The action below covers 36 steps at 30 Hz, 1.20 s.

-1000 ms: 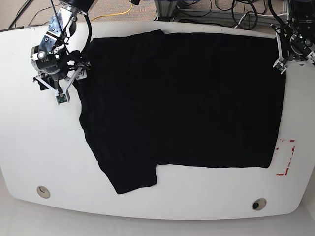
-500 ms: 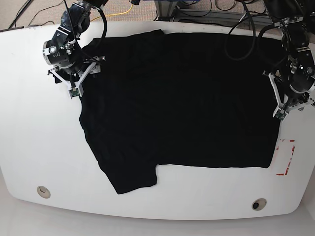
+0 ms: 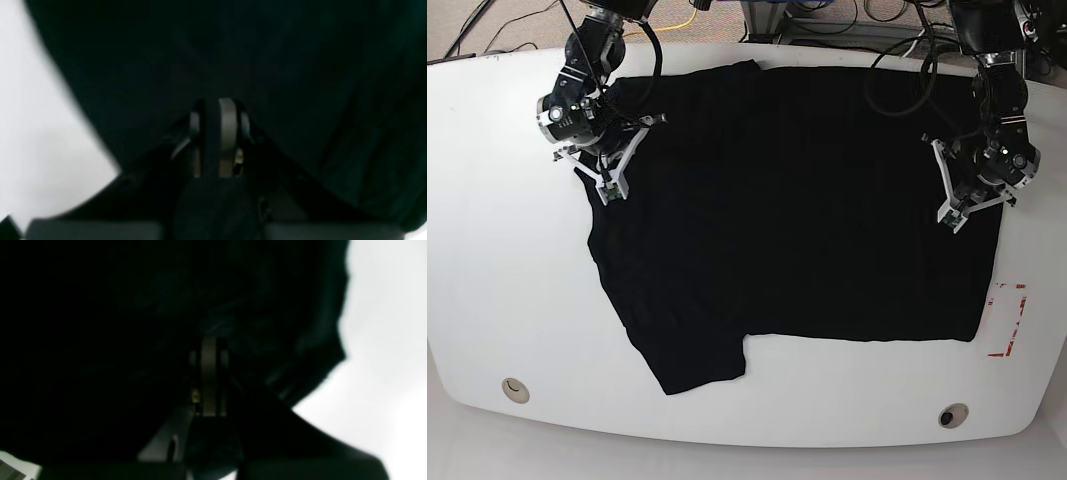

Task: Layout the t-shirt on the table in an organized manner, then fold the t-shirt properly
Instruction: 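Release and move both grippers onto the shirt body to grasp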

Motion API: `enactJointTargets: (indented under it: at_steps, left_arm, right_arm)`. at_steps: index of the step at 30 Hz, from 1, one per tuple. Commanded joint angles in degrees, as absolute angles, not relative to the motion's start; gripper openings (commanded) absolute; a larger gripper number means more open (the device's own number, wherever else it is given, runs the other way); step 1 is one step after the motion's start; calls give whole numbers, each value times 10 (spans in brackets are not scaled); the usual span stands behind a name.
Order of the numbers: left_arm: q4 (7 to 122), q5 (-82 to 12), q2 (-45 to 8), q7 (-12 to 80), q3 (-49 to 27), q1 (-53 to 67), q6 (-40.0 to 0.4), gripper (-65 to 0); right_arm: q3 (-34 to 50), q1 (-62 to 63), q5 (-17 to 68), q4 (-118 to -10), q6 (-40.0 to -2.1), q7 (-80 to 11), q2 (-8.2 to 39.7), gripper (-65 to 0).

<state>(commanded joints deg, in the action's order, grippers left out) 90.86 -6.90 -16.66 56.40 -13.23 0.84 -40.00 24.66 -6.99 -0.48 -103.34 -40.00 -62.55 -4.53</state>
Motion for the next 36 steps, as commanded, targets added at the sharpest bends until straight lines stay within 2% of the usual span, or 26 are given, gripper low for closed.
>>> enactJointTargets:
  at_steps: [8,17,25,29,33,34,36]
  left_arm:
    - [809,-69,-176,539,-92,-29,-400,-596]
    - [672,-66,-175,491,-90,-103,-400,-596]
    - [569,8,-173,416,-90,-166,-400,-594]
    - [556,9,-173,412,-90,-183,-400,-594]
    - [572,8,-172,415,-90,-186,-400,-593]
    - [584,7,-172,421,-90,-183,-400,-589]
    - [607,7,-172,439,-90,-182,-400,-557]
  right_arm:
    - [251,-34,-1,-940,-400,-601,-7,-647]
    - [251,26,-2,-848,-400,-572,26,-644]
    - [250,81,-5,-764,-400,-530,46,-644]
    - [249,112,-2,-720,-400,-528,51,-644]
    - [249,123,-1,-735,-400,-532,58,-639]
    - [249,123,-1,-749,-400,-542,58,-617]
    - [249,122,-1,-787,-400,-569,58,-507]
